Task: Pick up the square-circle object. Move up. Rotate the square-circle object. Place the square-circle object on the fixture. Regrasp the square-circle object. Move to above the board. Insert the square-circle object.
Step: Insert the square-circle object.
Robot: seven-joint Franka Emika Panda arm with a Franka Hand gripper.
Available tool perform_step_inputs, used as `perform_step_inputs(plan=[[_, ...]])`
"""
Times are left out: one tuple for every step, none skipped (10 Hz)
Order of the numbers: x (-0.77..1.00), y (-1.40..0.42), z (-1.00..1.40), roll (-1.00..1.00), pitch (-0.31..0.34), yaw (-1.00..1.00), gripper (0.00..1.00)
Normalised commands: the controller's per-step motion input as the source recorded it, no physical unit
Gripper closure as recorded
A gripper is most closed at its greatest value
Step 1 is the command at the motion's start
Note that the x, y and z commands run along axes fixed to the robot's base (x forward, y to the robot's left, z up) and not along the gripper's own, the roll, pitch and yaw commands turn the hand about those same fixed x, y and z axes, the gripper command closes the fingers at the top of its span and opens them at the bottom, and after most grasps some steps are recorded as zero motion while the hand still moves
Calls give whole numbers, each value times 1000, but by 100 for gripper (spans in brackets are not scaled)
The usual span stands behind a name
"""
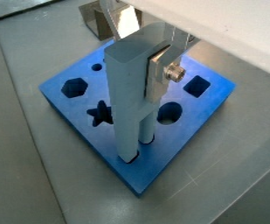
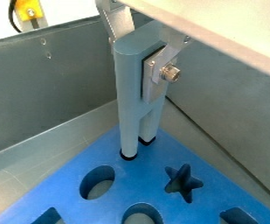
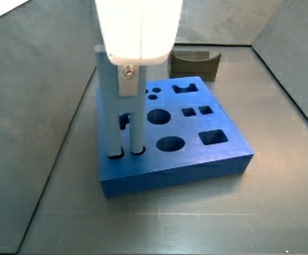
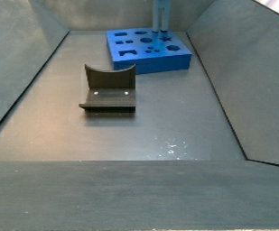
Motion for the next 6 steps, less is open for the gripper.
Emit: perform_step_inputs(plan=[[0, -109, -183, 57, -50, 69, 100], [0, -106, -243, 39, -96, 0, 100], [209, -71, -289, 99, -177, -100, 100], [406, 0, -309, 146, -171, -243, 100], [349, 0, -300, 237, -137, -363, 100], [34, 0, -206, 261, 0, -263, 100]])
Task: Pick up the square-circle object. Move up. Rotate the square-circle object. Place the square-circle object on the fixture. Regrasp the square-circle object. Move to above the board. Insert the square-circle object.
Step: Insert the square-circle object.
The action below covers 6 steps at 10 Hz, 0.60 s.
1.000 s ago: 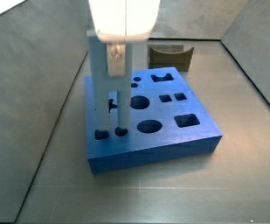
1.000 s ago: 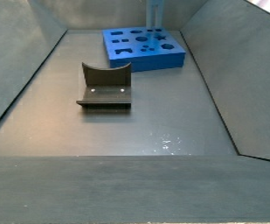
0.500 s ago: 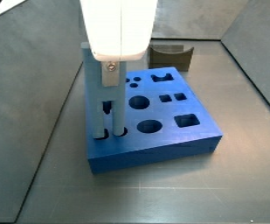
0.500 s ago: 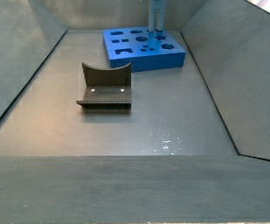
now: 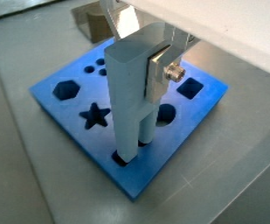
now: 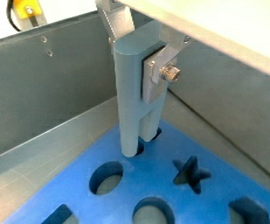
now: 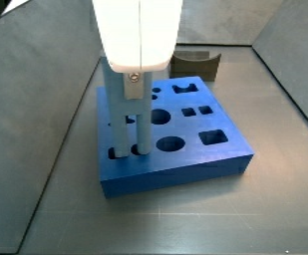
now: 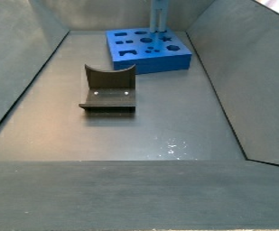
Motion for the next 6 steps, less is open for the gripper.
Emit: perform_step_inputs(plan=[[0, -74, -209, 333, 21, -97, 100], [-91, -54, -151, 147, 0, 0, 100], [-131, 0, -57, 0, -30, 14, 100], [-226, -29, -106, 49, -4, 134, 100], [-374, -23, -120, 111, -66, 354, 100], [-266, -11, -120, 104, -89, 403, 100]])
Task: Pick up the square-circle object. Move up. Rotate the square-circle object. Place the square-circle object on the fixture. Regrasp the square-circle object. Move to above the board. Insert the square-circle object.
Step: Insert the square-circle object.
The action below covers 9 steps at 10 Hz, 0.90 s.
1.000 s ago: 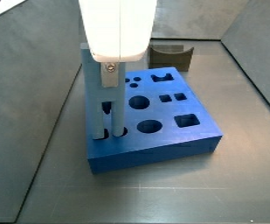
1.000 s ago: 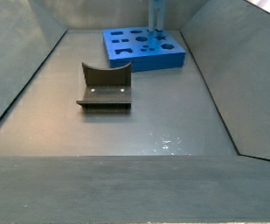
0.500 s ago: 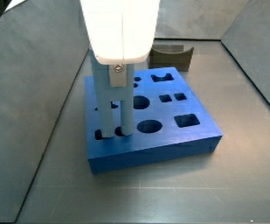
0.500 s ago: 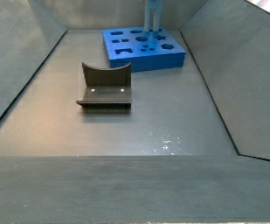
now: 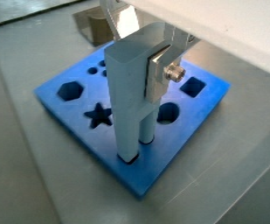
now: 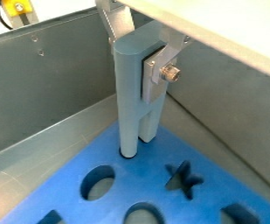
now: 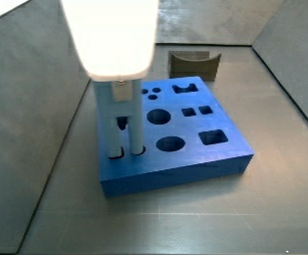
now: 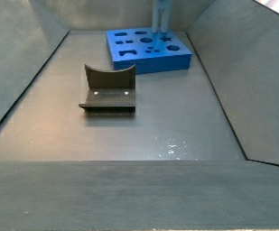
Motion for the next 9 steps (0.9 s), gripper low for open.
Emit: perform_step_inputs(plan=[[-203, -43, -154, 103, -91, 386, 100], [0, -100, -209, 93, -39, 263, 100], [294, -66, -269, 59, 0, 80, 100], [449, 0, -249, 11, 20, 0, 100], [371, 0, -223, 3, 39, 0, 100], [354, 0, -237, 0, 51, 0, 100], [206, 0, -306, 49, 34, 0, 100], [131, -3, -414, 116, 64, 6, 100], [120, -80, -617, 160, 3, 17, 100]])
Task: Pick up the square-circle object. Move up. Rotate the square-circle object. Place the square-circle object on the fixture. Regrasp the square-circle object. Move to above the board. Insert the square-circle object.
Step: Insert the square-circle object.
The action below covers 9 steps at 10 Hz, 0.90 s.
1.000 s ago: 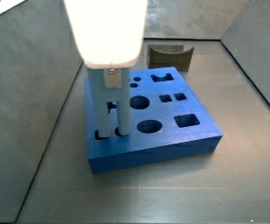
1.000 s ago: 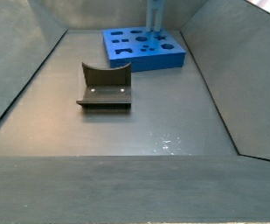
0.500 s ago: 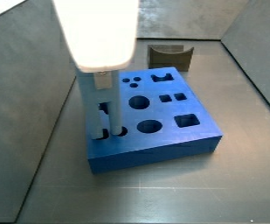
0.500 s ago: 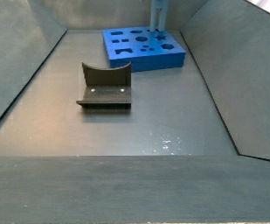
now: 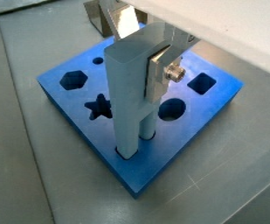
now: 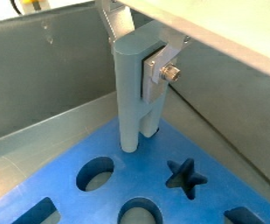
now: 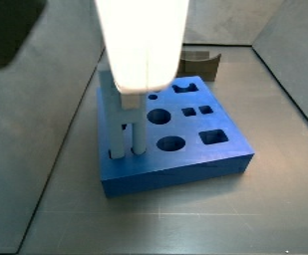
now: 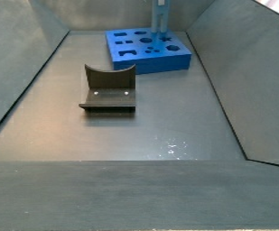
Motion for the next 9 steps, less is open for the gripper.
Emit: perform_step_inputs(plan=[[57, -217, -683, 224, 0, 0, 100], [77, -169, -651, 191, 0, 0, 100], [100, -146, -640, 186, 0, 0, 100], [91, -160, -711, 201, 0, 0, 100], [37, -180, -766, 239, -27, 0, 100], [0, -131, -737, 213, -59, 0, 100], [0, -100, -471, 150, -41, 14, 100], [11, -89, -71, 79, -76, 20, 100], [0, 0, -29, 0, -67, 0, 100]])
